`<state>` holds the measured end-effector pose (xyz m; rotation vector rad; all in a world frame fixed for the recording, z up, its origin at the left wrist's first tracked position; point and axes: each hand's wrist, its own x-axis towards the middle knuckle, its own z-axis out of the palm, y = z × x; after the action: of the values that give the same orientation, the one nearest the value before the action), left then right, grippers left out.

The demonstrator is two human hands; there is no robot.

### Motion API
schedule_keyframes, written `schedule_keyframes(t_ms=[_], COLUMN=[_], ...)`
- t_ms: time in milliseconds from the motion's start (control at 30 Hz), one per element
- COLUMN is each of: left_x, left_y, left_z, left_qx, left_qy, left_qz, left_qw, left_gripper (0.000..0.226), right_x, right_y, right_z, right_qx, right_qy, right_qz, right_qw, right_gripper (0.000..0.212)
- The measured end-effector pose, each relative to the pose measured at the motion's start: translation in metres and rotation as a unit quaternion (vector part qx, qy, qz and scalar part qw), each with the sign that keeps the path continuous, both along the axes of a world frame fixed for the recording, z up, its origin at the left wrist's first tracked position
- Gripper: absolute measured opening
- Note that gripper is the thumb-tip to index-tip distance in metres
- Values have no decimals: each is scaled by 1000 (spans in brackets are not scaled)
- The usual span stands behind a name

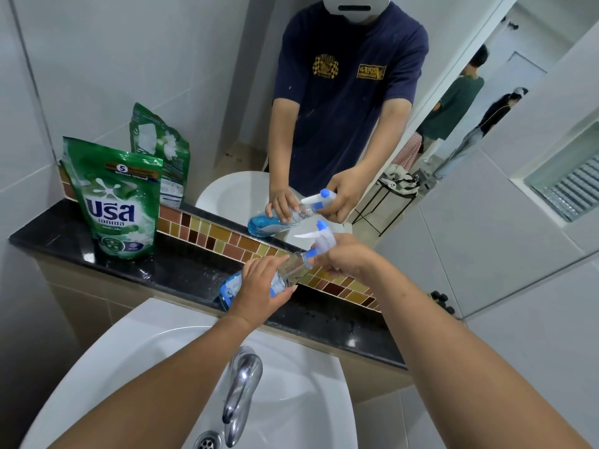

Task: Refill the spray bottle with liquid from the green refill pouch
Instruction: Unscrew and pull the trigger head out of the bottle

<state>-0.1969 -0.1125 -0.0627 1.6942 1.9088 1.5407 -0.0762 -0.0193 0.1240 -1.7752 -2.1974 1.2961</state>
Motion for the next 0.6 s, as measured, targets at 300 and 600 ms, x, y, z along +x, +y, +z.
schedule_keyframes(t_ms=[300, 600], left_x=[-2, -2], left_y=[-2, -7], left_z=[2, 5], left_qx=[9, -12], left_qy=[-8, -16], left_qz=[17, 31], left_qw=[1000, 999], left_gripper=[60, 62], right_x=[-7, -17], right_y=[-6, -8], right_z=[7, 7], right_qx=[20, 24], right_qy=[6, 29], right_qz=[19, 21], right_qw=[1000, 999], right_gripper=[29, 25])
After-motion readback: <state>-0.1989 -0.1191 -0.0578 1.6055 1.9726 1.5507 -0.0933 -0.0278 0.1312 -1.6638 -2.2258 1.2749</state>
